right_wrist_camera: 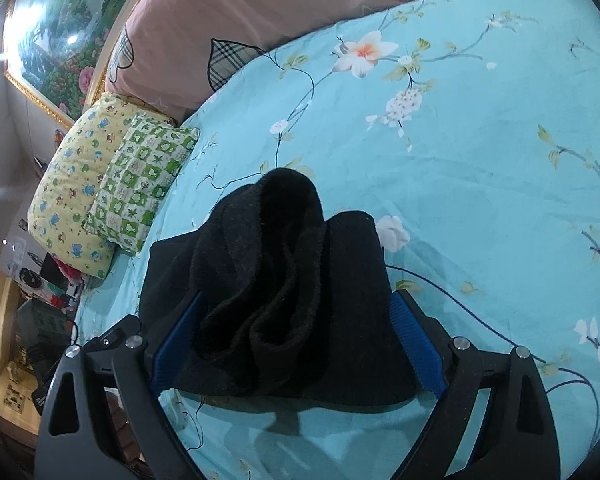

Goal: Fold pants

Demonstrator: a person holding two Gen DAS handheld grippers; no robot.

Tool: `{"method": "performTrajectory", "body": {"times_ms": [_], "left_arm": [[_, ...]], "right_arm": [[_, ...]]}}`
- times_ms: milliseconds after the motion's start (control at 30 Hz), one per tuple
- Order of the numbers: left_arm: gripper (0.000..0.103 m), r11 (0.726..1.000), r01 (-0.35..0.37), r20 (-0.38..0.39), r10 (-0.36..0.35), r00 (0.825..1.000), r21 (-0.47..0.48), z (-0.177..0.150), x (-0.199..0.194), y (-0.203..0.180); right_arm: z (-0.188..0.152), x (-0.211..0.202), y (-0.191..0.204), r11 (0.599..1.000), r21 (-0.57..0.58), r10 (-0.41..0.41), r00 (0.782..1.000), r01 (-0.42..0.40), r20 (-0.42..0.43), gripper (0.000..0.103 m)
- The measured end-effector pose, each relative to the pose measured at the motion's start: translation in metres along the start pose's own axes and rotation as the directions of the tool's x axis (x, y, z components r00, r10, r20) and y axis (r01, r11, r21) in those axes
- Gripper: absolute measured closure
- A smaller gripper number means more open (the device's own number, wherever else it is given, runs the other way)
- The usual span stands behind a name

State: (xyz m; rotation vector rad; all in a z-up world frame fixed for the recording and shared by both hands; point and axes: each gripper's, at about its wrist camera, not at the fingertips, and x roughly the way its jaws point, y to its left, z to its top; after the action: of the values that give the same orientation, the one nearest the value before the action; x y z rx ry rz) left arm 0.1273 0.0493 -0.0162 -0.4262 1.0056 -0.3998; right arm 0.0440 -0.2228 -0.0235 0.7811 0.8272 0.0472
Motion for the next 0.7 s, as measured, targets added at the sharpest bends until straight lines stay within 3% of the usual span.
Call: {"method": "performTrajectory", "body": {"times_ms": [300,467,567,700], "left_arm": [[0.023,0.999,0.027,-0.067,-0.029,0.997,-0.032,0.003,0.028,0.007],[0.021,0.999,0.032,-0.095,-0.036,0.995,-0.039,0.001,0.042,0.007],[0.021,0.999,0.029,-0.099,-0.032,0.995,-0.034,-0.001,0.047,0.004],[0.02,0.999,0.028,-0.107,-0.03,0.994,-0.018,-0.002,0.052,-0.002]], "right_arm": [[-0.006,0.007,-0.009,1.0,-0.015,0.011,1.0,-0.012,-0.028,0.012],[-0.009,0.008,-0.024,1.0,0.008,0.025,0.999,-0.024,-0.047,0.043],[-0.011,0.006,-0.032,0.998,0.022,0.054,0.997,-0.053,-0.053,0.054],[-0.016,0.002,-0.038,0.995,0.04,0.088,0.995,-0.086,-0.053,0.061]]}}
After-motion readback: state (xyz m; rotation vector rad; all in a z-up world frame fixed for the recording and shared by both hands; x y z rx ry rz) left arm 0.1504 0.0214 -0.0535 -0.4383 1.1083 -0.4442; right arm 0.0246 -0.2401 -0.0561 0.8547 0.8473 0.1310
